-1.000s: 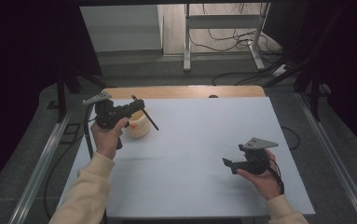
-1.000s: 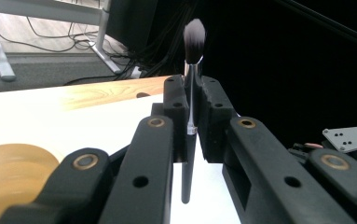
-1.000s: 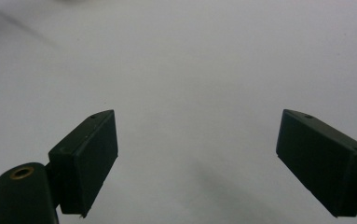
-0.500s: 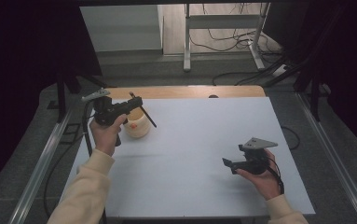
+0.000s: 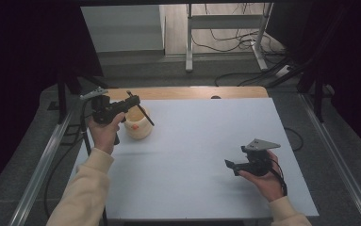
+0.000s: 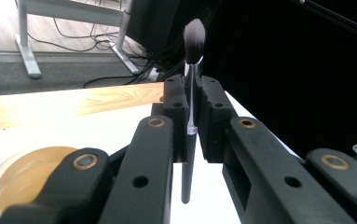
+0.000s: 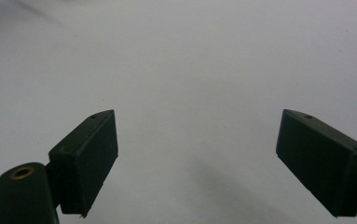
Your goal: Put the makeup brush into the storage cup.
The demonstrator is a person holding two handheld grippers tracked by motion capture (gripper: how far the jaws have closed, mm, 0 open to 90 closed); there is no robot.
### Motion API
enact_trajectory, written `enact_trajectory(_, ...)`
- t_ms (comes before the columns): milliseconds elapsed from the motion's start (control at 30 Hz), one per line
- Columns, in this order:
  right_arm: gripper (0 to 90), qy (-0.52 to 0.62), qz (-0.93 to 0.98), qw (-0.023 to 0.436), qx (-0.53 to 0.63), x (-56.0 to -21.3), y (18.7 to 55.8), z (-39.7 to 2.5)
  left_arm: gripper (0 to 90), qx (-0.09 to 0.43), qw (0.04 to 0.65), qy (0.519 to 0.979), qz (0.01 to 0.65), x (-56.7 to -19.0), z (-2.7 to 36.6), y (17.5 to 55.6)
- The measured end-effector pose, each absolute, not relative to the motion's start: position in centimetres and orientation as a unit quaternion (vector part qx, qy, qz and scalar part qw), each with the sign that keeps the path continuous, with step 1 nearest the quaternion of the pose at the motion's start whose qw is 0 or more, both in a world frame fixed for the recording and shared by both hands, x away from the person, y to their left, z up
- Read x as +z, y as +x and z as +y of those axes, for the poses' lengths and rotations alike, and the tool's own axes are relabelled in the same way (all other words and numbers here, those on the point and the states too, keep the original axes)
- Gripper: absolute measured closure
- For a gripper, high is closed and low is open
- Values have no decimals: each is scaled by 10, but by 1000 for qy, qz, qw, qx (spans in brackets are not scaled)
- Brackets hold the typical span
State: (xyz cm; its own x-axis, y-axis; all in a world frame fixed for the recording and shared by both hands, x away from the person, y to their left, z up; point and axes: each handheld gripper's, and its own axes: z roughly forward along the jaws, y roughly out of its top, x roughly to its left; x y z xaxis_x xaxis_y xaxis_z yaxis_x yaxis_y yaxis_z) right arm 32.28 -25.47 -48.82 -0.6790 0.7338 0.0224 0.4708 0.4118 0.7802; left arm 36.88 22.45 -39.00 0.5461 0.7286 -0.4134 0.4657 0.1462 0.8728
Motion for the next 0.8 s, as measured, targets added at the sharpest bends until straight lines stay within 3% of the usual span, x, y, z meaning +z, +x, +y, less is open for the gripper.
enact_trajectory(800, 131, 364, 825, 164, 400, -489, 323, -254, 832, 136, 587, 642, 474, -380, 232, 378)
